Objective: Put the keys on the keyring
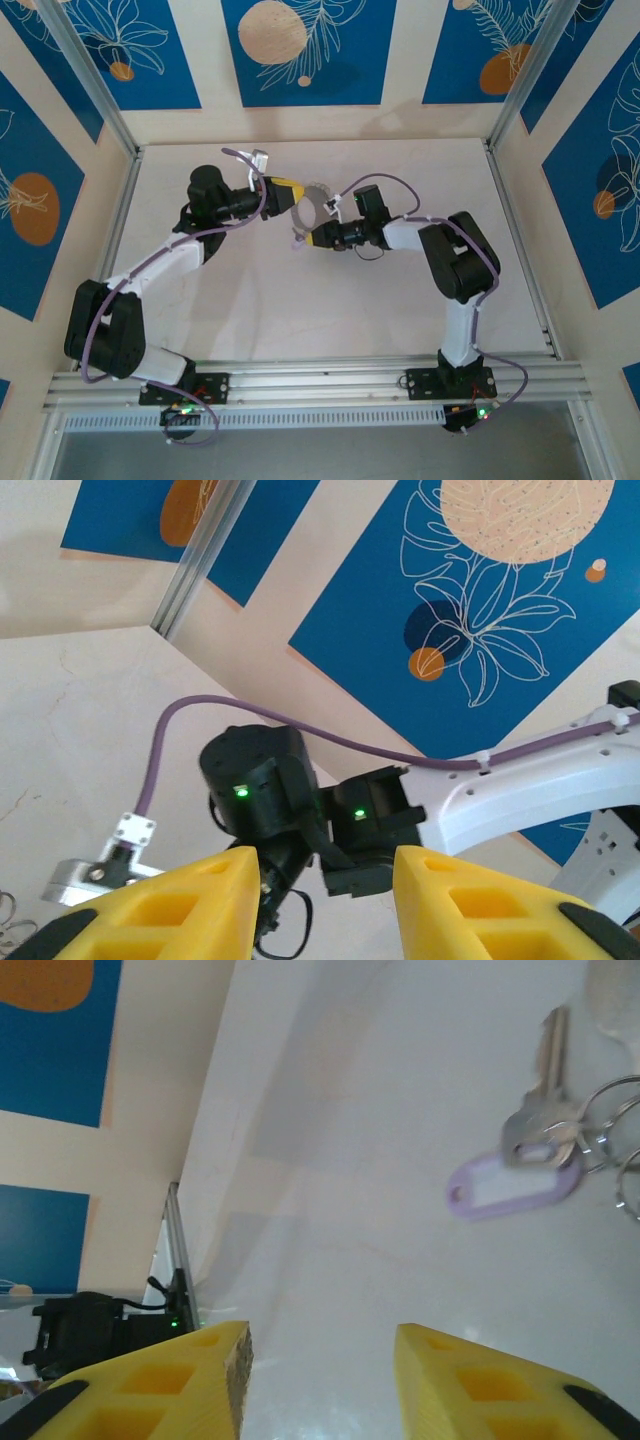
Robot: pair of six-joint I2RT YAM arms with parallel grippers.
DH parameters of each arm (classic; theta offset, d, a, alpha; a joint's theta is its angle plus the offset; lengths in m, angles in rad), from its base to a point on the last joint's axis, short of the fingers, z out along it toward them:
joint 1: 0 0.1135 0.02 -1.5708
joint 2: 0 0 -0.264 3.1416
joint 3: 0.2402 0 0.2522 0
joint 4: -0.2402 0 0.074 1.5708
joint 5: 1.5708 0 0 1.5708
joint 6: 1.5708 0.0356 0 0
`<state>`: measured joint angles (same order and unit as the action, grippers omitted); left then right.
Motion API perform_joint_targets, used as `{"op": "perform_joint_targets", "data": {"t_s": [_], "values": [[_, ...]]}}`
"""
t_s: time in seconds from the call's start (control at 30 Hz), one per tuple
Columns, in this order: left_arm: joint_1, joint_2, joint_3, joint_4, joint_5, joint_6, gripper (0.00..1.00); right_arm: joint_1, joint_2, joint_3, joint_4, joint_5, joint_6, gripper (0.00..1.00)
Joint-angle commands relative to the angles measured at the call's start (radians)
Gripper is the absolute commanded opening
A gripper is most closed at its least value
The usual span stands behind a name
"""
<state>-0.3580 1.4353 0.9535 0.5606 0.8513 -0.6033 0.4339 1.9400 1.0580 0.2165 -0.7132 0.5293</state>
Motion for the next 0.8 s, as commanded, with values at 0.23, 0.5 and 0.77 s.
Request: {"op": "perform_joint_targets", "data": {"t_s": [0.23, 0.5, 0.77], "values": [[0.007, -0.051, -0.025, 0.006, -0.027, 0.006, 0.61, -0.072, -0.315, -0.028, -0.081, 0.013, -0.040, 0.56], [0.013, -0.165, -0.063, -0.107, -0.263, 0.148, 1.00, -0.215, -0.489, -0.064, -0.180, 0.118, -0.050, 0.99], [0.020, -0.394, -0.267, -0.041, -0.735, 0.414, 1.00, -0.328, -0.603, -0.136, -0.211, 0.552, -0.016, 0.99]]}}
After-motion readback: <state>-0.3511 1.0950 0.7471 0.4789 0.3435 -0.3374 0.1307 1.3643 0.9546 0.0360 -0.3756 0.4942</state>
